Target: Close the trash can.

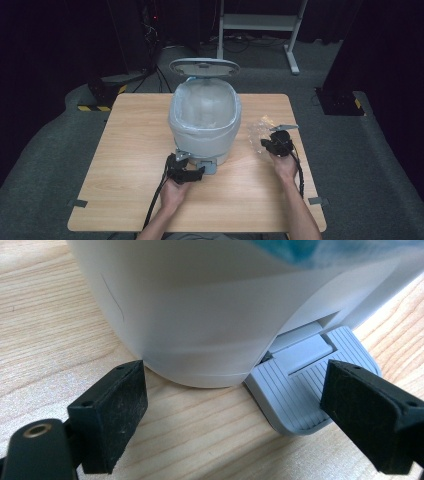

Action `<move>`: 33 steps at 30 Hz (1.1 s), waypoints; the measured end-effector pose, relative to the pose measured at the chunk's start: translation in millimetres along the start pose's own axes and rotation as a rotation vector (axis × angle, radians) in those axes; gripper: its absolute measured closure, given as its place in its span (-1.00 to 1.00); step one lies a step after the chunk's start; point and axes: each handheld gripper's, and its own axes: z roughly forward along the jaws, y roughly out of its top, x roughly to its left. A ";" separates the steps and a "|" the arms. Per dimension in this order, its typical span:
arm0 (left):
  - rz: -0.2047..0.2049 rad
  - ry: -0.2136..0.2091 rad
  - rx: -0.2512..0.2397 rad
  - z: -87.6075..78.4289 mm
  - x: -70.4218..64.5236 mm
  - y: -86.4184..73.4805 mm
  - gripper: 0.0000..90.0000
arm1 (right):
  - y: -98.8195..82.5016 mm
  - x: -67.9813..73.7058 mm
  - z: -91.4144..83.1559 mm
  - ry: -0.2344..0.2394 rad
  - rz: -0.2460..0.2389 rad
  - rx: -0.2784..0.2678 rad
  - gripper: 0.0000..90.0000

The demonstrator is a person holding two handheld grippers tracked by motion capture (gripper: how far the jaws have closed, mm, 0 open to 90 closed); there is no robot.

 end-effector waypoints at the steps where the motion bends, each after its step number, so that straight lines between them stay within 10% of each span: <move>1: 0.000 0.000 0.000 0.0 0.0 0.0 -0.75 | 0.2 0.6 -1.1 0.002 -0.003 -0.002 0.99; 33: -0.002 0.000 -0.002 0.0 -0.1 -0.1 -0.74 | 7.5 13.4 -71.9 0.143 0.006 -0.192 1.00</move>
